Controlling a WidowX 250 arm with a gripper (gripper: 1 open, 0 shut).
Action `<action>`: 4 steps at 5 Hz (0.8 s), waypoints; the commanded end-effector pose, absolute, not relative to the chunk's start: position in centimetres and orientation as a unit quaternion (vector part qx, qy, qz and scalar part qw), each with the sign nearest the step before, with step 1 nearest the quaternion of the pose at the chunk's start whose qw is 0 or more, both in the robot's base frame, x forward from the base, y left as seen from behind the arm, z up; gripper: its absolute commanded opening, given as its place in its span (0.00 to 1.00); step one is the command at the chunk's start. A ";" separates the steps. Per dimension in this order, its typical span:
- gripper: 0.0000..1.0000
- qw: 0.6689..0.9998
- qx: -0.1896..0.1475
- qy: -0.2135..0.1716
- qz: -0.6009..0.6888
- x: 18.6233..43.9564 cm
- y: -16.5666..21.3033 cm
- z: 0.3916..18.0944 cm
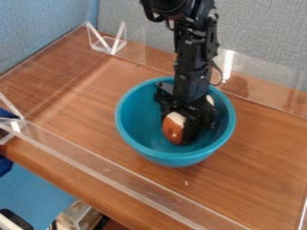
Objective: Remove the mushroom from inside the blue bowl and put it on the table
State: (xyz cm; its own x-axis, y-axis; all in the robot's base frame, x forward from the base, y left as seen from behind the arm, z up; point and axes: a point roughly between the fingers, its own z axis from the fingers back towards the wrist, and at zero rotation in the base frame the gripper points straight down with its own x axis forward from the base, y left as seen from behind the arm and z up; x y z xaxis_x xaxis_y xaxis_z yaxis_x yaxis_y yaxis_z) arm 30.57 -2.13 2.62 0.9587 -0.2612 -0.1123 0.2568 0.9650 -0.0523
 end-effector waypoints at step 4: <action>0.00 0.990 -0.009 0.030 -0.139 30.9 -8.6 6.8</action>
